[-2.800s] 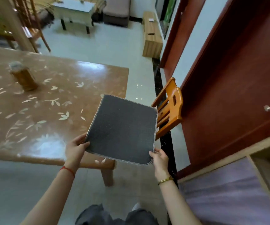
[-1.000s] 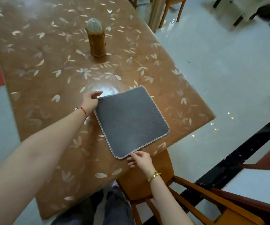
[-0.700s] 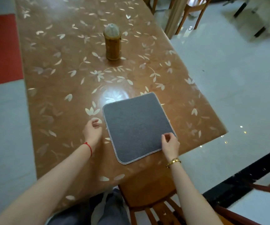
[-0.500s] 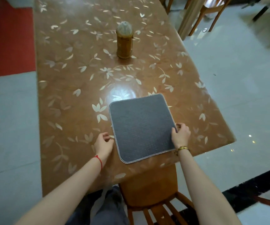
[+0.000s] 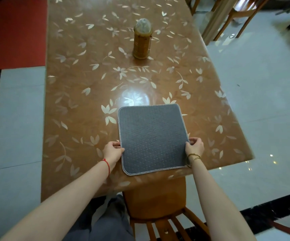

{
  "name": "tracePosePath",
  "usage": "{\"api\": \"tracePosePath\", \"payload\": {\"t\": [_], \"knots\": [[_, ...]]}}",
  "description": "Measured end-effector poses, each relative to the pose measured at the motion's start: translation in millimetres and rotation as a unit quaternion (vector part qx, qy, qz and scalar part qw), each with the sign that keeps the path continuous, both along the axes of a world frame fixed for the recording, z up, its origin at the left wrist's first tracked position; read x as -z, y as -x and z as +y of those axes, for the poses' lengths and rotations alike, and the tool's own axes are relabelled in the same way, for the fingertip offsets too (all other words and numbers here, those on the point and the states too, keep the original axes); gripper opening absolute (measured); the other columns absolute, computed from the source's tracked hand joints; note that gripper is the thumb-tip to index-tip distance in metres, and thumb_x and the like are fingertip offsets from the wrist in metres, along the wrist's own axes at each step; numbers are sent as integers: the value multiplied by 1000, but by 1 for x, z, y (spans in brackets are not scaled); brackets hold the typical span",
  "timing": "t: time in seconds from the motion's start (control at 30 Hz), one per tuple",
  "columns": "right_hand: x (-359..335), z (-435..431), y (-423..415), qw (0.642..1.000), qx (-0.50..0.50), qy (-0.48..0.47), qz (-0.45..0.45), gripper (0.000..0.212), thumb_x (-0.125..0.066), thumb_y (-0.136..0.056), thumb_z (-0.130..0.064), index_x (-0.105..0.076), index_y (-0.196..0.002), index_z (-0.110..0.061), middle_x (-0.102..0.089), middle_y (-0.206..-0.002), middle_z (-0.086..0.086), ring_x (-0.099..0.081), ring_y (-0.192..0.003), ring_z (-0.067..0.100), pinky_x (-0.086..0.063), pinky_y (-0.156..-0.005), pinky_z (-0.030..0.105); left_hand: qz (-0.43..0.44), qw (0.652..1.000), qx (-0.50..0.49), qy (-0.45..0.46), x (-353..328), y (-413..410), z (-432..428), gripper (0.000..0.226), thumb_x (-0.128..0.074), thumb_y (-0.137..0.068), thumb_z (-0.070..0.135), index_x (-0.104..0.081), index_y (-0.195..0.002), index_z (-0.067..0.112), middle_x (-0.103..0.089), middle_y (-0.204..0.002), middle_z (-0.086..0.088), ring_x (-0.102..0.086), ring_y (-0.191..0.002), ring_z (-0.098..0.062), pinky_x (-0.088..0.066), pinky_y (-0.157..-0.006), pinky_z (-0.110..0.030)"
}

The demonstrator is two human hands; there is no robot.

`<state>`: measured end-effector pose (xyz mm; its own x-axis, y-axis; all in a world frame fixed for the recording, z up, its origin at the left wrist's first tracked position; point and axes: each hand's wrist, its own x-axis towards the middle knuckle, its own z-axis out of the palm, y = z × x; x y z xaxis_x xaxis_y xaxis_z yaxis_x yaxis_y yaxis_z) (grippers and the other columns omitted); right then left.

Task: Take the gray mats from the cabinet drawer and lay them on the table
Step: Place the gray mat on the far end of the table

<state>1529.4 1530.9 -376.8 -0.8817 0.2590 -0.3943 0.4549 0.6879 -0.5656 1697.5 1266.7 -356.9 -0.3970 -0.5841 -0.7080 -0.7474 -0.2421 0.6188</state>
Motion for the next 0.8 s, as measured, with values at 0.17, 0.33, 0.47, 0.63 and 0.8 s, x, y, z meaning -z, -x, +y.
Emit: {"api": "tracePosePath", "payload": {"t": [0.17, 0.33, 0.47, 0.63, 0.8], "knots": [[2, 9, -6, 1000, 2, 22, 9, 17, -66, -84, -9, -60, -100, -10, -64, -107, 13, -59, -92, 23, -51, -87, 34, -20, 995, 64, 76, -3, -6, 7, 24, -71, -84, 5, -62, -106, 8, -67, -98, -6, -64, -93, -21, -54, -86, -34], [3, 8, -6, 1000, 2, 18, 17, 15, -66, -84, -9, -59, -98, -10, -64, -106, 14, -61, -95, 27, -52, -86, 35, -28, 993, 92, 75, -3, -8, 5, 24, -73, -84, 7, -62, -105, 10, -68, -96, -6, -66, -94, -23, -56, -88, -39], [1, 4, -8, 998, -24, -42, 30, 12, -62, -85, -15, -57, -96, -14, -60, -107, 12, -57, -102, 28, -50, -93, 43, -26, 990, 111, 83, -4, -9, 3, 28, -74, -81, 7, -59, -105, 11, -67, -91, -6, -68, -91, -25, -57, -86, -42], [-9, -17, -1, 968, -190, -101, 126, 29, -51, -92, -20, -58, -118, -12, -56, -123, 10, -47, -118, 27, -39, -102, 39, 17, 965, 147, 214, -9, 6, 0, 44, -66, -83, 3, -52, -123, 14, -58, -102, -3, -61, -94, -22, -56, -85, -40], [-10, -55, 29, 909, -388, -104, 109, 48, -39, -99, -28, -37, -146, -22, -31, -157, 0, -17, -148, 27, -13, -121, 43, 81, 901, 269, 330, -13, 45, -6, 60, -55, -94, 9, -34, -150, 16, -43, -148, -5, -39, -138, -22, -33, -115, -37]]}}
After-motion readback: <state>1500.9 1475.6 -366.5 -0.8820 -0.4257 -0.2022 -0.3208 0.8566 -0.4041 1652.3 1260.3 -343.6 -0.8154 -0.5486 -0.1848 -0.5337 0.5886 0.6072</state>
